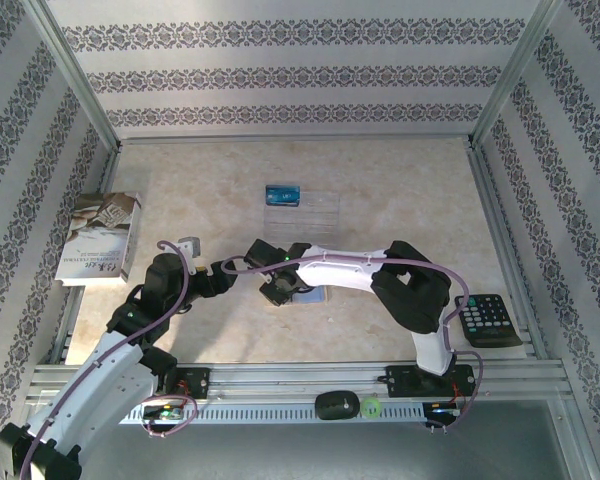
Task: Take the credit cards out of the card holder
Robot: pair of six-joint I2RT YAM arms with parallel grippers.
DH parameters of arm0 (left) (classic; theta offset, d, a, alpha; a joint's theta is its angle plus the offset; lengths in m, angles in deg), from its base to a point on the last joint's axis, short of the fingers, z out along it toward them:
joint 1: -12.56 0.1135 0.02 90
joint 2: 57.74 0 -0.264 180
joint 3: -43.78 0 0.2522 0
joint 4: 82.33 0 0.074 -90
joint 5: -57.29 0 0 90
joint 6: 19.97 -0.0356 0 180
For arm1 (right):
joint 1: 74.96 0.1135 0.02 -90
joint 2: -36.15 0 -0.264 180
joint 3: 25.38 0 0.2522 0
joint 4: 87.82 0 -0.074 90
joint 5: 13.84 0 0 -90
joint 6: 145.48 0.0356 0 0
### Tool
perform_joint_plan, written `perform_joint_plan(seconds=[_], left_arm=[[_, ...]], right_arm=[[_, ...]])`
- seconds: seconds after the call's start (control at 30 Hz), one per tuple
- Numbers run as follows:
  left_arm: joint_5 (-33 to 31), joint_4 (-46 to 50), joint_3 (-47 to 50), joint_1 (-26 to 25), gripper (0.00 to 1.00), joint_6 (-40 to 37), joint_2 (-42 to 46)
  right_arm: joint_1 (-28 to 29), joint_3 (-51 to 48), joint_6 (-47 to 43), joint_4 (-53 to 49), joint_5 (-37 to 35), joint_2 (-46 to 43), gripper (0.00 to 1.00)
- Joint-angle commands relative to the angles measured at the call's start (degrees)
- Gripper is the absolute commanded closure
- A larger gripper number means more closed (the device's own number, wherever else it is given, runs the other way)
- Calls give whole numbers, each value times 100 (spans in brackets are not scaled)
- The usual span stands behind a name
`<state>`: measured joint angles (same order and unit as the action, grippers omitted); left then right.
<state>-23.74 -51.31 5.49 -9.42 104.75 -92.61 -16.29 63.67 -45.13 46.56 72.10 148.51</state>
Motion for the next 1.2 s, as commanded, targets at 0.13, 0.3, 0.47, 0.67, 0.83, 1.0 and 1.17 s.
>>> perform_joint_plan(seconds=[0.13,0.3,0.47,0.67,0.83,1.0,1.17], left_arm=[[322,-36,-105,80,27,-203,-111],[724,-599,103,34,51,4,-563],[700,-1539,470,-255,69,296,-1000],[442,-2693,608,-887,86,419,-1999],[411,-3605,516,-1195,100,501,-3015],[227,-3904,395,-1287,100,558,-3766],[313,-4157,354,-1335,100,637,-4299]], right_arm=[[30,-310,11,232,27,-5,92],[-74,-730,23,1039,271,-467,100],[-283,-1356,208,2174,791,-977,100],[-425,-1746,602,2807,928,-1260,100],[-478,-2082,868,3212,1012,-1426,100],[-508,-2305,954,3352,1038,-1508,100],[-516,-2404,1019,3414,1034,-1540,100]])
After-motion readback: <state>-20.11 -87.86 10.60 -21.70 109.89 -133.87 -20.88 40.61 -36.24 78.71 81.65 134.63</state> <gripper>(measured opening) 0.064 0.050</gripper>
